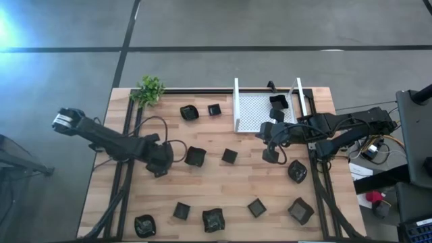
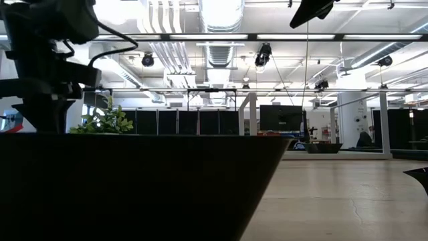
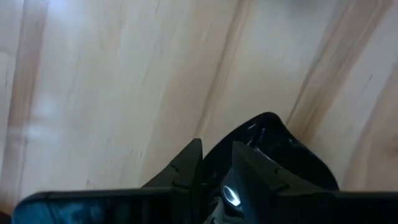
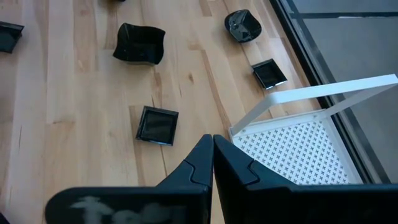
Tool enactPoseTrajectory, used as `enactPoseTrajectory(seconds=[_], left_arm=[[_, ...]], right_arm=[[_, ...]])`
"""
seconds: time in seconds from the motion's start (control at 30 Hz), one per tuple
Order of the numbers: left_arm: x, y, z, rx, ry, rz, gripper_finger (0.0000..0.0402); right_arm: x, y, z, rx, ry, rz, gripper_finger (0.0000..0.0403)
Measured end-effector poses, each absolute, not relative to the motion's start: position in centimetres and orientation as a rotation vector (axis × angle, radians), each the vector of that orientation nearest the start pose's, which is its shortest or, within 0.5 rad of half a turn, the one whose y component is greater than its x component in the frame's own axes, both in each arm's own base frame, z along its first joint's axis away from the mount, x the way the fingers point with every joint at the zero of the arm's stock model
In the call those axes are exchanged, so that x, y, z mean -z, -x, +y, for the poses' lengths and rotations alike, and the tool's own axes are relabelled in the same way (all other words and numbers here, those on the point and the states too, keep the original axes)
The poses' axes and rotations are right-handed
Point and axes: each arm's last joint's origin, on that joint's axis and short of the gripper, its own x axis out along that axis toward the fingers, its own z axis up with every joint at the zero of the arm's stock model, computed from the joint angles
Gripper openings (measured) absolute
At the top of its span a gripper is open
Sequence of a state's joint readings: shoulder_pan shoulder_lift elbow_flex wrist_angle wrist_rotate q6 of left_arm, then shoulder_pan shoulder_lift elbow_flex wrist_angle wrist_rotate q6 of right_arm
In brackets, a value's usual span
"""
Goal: Pick & Place Mini shaped plates
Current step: Put the leaf shaped plate on the shelf
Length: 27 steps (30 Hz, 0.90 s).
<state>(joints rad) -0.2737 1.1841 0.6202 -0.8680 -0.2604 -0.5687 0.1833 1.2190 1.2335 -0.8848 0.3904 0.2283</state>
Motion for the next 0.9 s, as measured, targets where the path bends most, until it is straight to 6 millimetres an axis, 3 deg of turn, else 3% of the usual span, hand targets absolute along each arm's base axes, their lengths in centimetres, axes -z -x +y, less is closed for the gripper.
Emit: enactPoseTrajectory(seconds=[0.9], left_arm=[[-15.9, -17.7, -3.5, -0.334, 0.042, 1.392, 0.0082]], right_arm=[[-34.3, -23.2, 3.2, 0.286, 0.036, 0.808, 0.0008]])
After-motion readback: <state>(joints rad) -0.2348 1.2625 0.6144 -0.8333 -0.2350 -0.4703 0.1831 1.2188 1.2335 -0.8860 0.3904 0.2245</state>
